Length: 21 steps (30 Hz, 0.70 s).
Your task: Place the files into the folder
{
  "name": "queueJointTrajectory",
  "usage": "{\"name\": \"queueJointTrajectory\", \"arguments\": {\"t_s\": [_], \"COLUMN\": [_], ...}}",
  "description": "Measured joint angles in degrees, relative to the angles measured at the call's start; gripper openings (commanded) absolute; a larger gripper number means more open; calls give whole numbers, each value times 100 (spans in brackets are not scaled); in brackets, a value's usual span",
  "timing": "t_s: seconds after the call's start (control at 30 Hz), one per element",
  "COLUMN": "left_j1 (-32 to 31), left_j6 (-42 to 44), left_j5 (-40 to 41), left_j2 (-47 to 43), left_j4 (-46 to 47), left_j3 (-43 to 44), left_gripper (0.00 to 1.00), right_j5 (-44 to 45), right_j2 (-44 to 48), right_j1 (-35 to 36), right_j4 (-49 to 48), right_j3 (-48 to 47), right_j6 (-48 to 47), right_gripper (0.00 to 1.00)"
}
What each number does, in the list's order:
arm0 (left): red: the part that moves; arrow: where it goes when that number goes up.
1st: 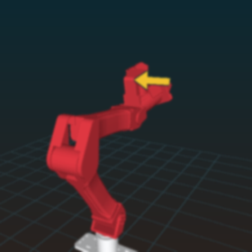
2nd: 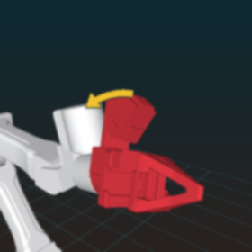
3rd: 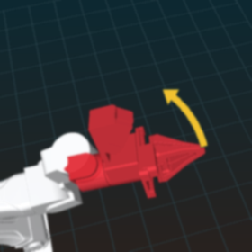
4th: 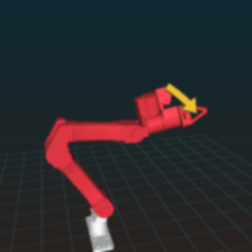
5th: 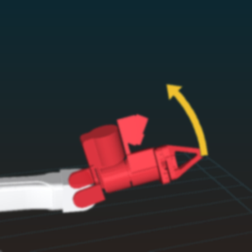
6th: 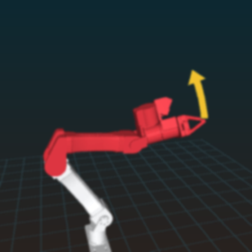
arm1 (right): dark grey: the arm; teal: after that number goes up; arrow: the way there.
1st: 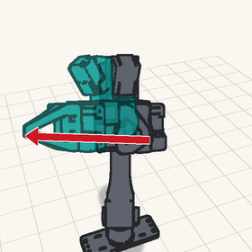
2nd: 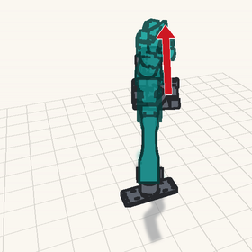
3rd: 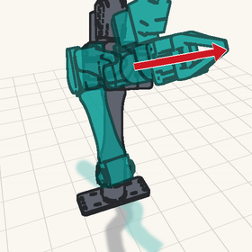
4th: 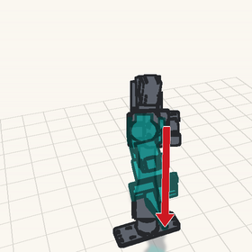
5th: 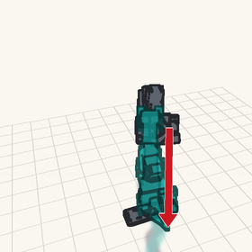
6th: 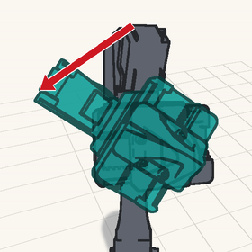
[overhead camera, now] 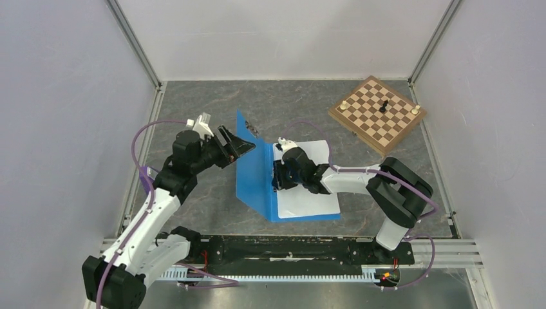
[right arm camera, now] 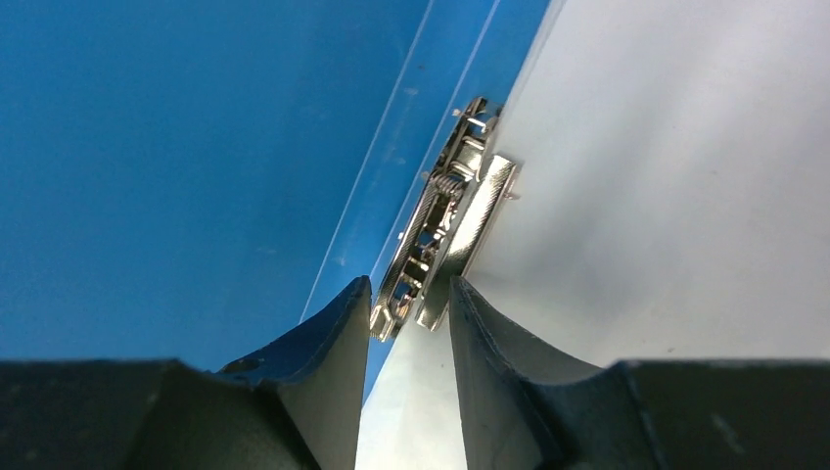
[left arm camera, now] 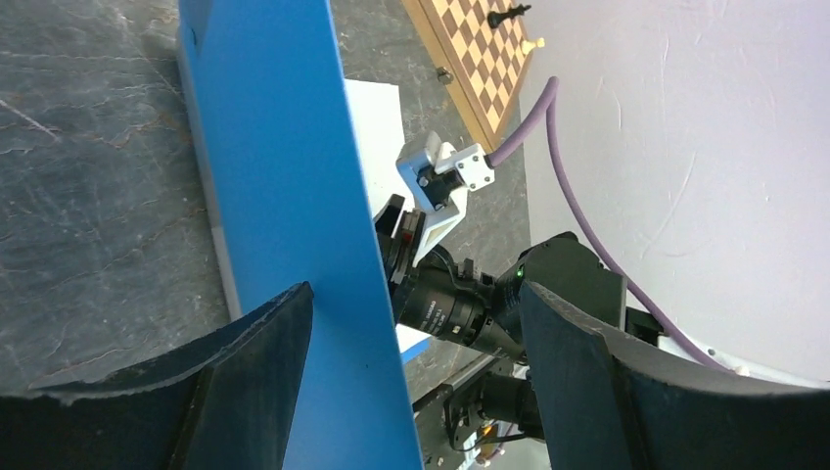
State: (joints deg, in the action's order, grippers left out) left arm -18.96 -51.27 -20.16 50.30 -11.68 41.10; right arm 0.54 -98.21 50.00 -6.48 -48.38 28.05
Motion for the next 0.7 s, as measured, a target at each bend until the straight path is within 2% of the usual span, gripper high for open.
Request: {"name": "queueJointTrajectory", "arguments": {"t_s": [0.17,0.37,0.7], "left_j1": [-219,-643,-1261], "left_j6": [85,179,378], "left_j5": [-72,-87,17], "left_j2": [332,697,1115], "left_j4": [122,155,151], "left_j3": [125,341,817], "left_gripper": [83,83,83], "right_j5": [-356,-341,391], "right_j2": [0,114,1346], "right_j1": [70,87,-48], "right_j4": [-299,-352,208], "right_j3": [26,87,227], "right_j6": [369,492,308], "right_gripper": [39,47,63]}}
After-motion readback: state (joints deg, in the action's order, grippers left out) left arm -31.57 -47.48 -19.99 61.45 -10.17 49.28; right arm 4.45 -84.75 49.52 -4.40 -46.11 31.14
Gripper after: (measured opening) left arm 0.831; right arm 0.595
